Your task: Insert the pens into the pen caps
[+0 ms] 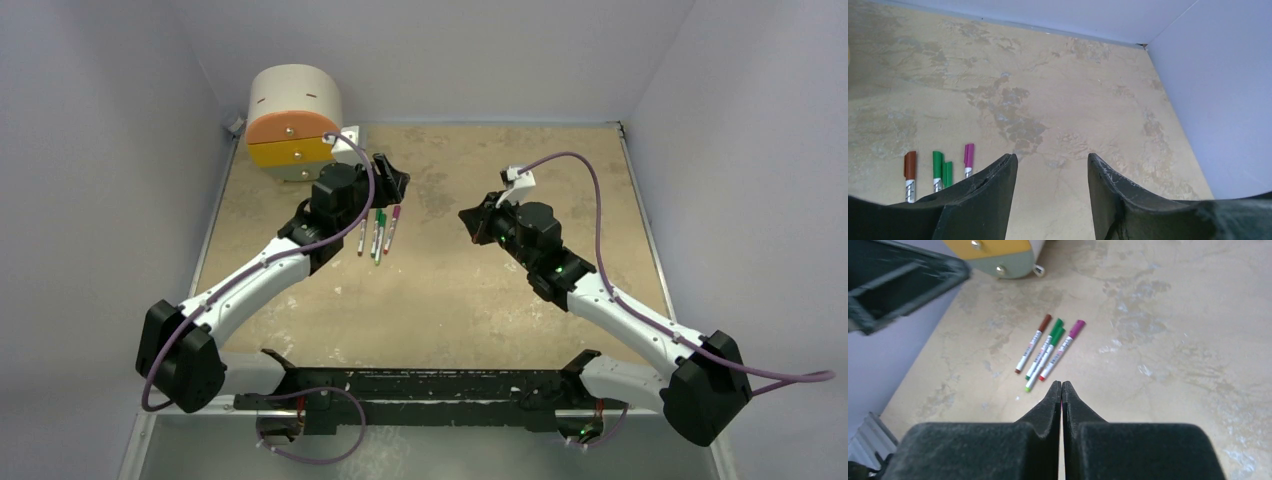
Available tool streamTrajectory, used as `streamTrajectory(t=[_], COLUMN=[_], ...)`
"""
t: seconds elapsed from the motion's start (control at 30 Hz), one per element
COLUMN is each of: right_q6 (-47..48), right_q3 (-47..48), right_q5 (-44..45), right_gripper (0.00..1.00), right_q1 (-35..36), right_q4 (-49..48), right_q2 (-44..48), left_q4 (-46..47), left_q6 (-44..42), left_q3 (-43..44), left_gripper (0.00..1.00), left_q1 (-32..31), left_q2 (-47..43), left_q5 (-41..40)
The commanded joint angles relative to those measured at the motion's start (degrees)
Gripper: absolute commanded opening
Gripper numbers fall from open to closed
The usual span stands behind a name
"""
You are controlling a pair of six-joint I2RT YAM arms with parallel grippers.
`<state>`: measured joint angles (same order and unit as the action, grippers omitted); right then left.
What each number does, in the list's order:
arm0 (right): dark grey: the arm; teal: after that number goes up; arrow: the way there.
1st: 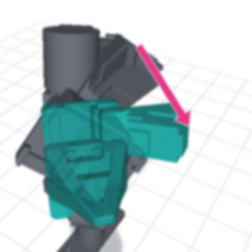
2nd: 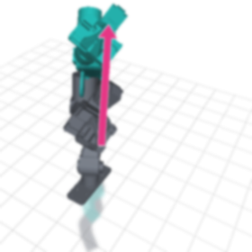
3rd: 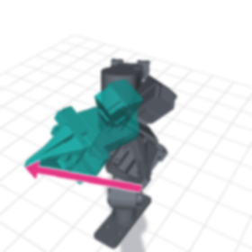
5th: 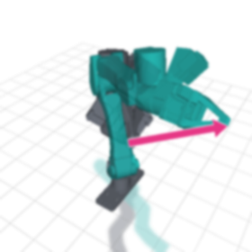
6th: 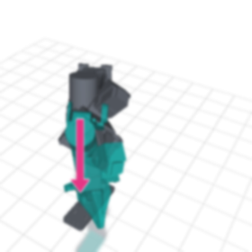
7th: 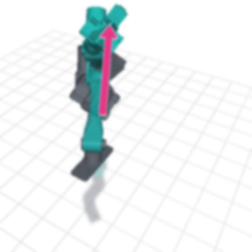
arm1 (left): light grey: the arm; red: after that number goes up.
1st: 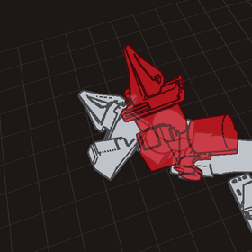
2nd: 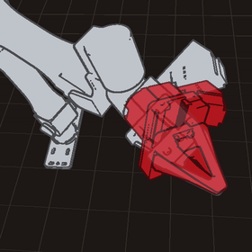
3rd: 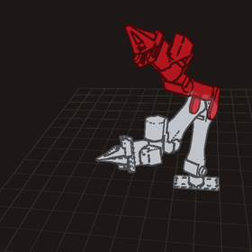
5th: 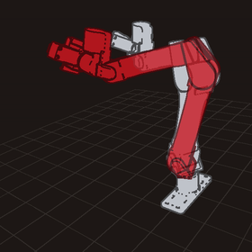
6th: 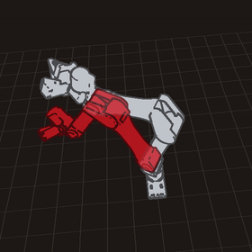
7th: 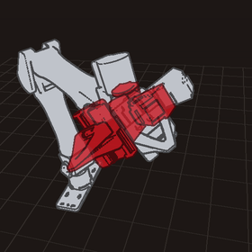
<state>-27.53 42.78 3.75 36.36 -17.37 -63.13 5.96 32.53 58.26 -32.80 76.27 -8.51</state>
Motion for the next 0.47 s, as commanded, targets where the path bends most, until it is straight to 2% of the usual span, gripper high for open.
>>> streamTrajectory(t=[0.0, 0.1, 0.2, 0.43], right_q6=[-0.9, -1.5, -1.2, 0.0], right_q3=[-0.9, -1.4, -1.4, -2.2], right_q5=[4.2, 6.3, 7.1, 8.5], right_gripper=[0.0, 0.01, 0.21, 0.49], right_q1=[-0.2, -0.1, -0.2, -0.2], right_q4=[-1.8, -1.4, -1.2, 0.1], right_q2=[0.1, 0.2, 0.2, 0.4], left_q4=[3.1, -0.9, -6.8, -7.9], left_q6=[2.3, 0.9, 1.3, 1.6], left_q3=[-3.1, -2.2, 1.0, 1.1], left_gripper=[0.54, 0.56, 0.56, 0.56], left_q1=[-0.1, -0.1, -0.1, -0.9], left_q2=[-6.5, -7.6, -5.9, -5.8], left_q5=[-3.5, -6.8, -12.0, -15.7])
